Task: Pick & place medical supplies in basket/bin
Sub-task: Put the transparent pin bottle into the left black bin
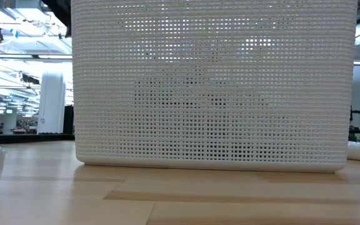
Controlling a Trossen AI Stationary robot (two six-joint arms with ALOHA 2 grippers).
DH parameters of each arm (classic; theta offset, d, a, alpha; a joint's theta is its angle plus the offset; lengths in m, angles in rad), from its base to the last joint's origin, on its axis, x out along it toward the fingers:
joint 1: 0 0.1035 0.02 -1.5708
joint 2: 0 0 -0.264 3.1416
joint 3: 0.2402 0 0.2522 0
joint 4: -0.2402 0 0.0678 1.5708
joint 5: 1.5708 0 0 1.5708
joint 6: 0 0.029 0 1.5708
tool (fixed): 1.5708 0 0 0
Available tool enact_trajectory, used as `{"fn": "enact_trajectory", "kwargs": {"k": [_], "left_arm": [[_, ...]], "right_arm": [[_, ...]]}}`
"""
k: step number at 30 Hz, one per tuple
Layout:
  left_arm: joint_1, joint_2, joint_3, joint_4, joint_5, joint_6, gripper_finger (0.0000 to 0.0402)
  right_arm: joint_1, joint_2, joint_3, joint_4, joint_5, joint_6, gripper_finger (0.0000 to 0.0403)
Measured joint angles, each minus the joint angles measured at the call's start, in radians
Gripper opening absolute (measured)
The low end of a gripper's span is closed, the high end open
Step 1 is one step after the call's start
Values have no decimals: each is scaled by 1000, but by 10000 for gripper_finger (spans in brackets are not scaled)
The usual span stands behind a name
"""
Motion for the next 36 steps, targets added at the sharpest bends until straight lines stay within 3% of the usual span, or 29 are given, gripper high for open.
{"fn": "enact_trajectory", "kwargs": {"k": [9, 19, 30, 36], "left_arm": [[21, 157, 0, 137, 31, -19, 145], [32, 252, 0, 168, 39, -13, 154], [38, 251, 0, 185, 31, 58, 209], [23, 139, 1, 174, 60, 116, 229]], "right_arm": [[-2, -14, 0, -28, 2, 0, 195], [-2, -16, 0, -32, 9, 0, 195], [-2, -37, 0, -57, 35, -23, 195], [-2, -71, 0, -125, 58, -55, 195]]}}
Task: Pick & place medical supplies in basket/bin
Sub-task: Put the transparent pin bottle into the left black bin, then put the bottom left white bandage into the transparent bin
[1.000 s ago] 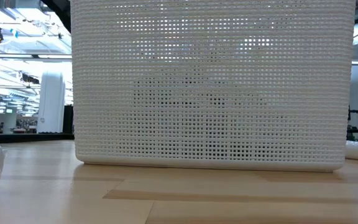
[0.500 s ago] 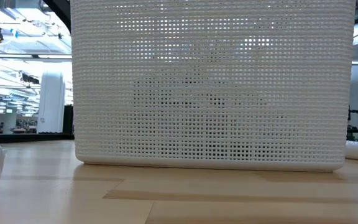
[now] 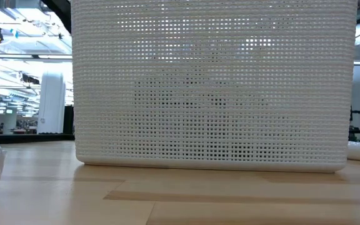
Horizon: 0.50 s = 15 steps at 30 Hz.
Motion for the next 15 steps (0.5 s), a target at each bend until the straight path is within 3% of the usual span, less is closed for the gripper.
{"fn": "enact_trajectory", "kwargs": {"k": [8, 15], "left_arm": [[-48, -329, 0, -31, 121, 41, 219], [-131, -612, 0, -64, 271, 84, 204]], "right_arm": [[33, -59, 0, -316, 68, 17, 195], [129, -97, 0, -458, 82, 28, 195]]}}
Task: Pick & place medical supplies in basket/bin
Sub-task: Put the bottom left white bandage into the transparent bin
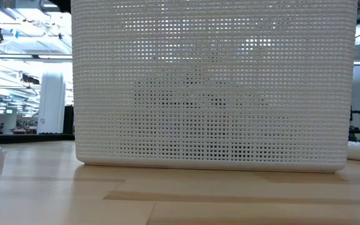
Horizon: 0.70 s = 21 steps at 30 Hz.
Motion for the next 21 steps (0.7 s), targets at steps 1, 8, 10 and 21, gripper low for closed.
{"fn": "enact_trajectory", "kwargs": {"k": [1, 8, 10, 21], "left_arm": [[-19, -28, 0, -5, 0, 0, 202], [-173, -153, 0, -152, 17, -77, 195], [-245, -162, 0, -208, 63, -147, 195], [-827, -93, 0, -398, 120, -769, 195]], "right_arm": [[16, -4, 0, -17, 0, -3, 195], [128, -5, 0, -191, 7, 82, 195], [158, -4, 0, -187, 47, 108, 195], [274, -21, 0, -67, 239, 140, 195]]}}
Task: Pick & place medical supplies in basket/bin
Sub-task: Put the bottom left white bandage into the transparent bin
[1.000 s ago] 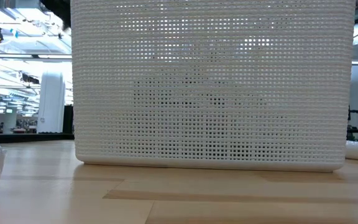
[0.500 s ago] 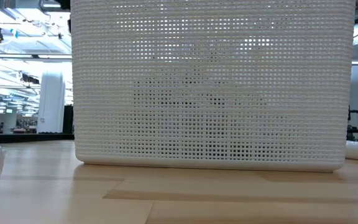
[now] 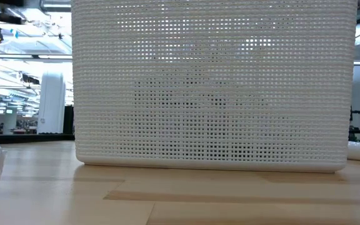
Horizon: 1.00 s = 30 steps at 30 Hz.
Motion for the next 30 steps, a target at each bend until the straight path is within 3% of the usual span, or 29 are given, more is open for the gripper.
{"fn": "enact_trajectory", "kwargs": {"k": [7, 15, 20, 30], "left_arm": [[-312, 114, 0, -149, -12, -443, 195], [-486, 322, 0, -131, -126, -808, 195], [-532, 455, 0, -96, -125, -900, 195], [-567, 662, 0, -36, -193, -915, 195]], "right_arm": [[42, 2, 0, 16, 81, 0, 195], [85, 3, 0, 37, 146, 3, 195], [85, 2, 0, 36, 146, 10, 195], [85, 2, 0, 37, 146, 11, 195]]}}
